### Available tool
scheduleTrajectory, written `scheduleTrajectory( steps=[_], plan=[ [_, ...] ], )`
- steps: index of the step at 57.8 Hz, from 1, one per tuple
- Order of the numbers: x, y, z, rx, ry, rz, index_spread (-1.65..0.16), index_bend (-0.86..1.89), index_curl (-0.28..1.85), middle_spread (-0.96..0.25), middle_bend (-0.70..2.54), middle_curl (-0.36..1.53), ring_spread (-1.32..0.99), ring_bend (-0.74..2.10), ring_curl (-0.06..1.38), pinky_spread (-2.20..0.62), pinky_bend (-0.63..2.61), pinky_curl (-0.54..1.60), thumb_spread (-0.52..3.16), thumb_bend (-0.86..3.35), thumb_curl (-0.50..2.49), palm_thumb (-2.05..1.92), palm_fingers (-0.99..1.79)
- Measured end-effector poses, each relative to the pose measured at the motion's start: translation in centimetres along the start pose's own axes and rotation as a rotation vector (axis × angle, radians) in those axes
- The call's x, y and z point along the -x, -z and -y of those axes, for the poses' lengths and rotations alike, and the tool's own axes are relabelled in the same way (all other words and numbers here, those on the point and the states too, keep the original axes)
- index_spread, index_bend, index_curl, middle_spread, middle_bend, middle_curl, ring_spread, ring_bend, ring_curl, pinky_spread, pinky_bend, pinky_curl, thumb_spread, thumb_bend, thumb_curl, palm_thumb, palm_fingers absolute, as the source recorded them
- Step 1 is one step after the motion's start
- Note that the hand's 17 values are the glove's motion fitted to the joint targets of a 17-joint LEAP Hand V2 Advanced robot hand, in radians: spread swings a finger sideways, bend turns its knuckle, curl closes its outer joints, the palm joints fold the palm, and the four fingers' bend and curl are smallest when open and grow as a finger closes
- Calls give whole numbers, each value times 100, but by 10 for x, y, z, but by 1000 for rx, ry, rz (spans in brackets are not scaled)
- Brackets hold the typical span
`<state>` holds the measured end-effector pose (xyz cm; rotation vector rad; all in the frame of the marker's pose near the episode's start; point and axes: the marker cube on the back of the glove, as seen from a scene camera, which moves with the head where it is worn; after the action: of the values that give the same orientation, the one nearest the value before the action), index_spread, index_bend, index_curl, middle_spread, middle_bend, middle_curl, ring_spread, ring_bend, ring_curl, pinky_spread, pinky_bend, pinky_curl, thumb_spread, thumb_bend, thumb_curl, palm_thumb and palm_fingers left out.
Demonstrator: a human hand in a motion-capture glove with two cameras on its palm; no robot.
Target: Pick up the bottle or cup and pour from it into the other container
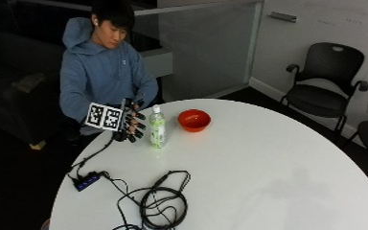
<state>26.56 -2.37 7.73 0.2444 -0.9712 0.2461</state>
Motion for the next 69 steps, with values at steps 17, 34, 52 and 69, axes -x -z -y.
scheduleTrajectory(
  steps=[17,34,52,69],
  plan=[
    [-4,-37,17,16,26,100,-37,14,22,4,19,30,21,51,29,33,67,26,88,-3,36,57,0],
    [-3,-68,29,-20,48,277,-33,14,23,10,19,30,23,58,30,33,67,26,86,-2,37,63,6],
    [5,-104,37,-157,93,462,-29,9,20,11,22,31,19,65,31,30,78,29,81,-2,39,75,29],
    [8,-121,48,-342,105,475,-18,18,23,5,36,37,1,61,31,12,72,28,74,0,45,98,81]
  ],
)
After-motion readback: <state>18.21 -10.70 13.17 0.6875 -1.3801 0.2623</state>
